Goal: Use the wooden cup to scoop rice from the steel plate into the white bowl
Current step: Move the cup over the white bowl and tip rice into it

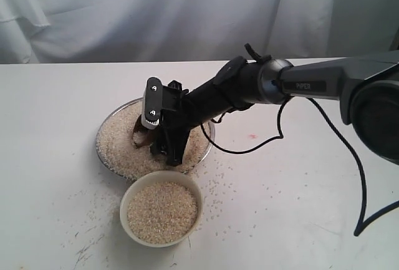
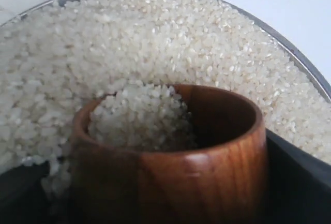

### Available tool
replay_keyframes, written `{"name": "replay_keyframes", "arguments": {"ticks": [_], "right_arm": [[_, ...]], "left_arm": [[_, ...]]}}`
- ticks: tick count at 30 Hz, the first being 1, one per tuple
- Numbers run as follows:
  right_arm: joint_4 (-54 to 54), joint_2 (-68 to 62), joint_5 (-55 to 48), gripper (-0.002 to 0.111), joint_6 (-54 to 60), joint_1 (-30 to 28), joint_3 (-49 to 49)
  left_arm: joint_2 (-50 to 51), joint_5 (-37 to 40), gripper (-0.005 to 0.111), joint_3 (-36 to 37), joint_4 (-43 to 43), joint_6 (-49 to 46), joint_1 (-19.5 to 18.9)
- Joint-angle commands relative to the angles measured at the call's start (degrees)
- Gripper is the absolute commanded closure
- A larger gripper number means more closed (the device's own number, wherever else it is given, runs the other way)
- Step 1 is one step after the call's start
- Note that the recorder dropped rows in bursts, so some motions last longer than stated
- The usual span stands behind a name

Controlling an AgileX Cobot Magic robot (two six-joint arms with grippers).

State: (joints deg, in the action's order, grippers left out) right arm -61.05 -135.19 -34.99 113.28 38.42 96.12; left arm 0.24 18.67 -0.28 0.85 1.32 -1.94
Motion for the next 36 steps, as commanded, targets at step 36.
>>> {"name": "replay_keyframes", "arguments": {"ticks": [36], "right_arm": [[40.38,26.59,5.39,0.108,-6.6,8.8,-22.04]], "left_arm": [[-0.24,-0.4,0.107,0.28,0.09,0.03,-0.11]]}}
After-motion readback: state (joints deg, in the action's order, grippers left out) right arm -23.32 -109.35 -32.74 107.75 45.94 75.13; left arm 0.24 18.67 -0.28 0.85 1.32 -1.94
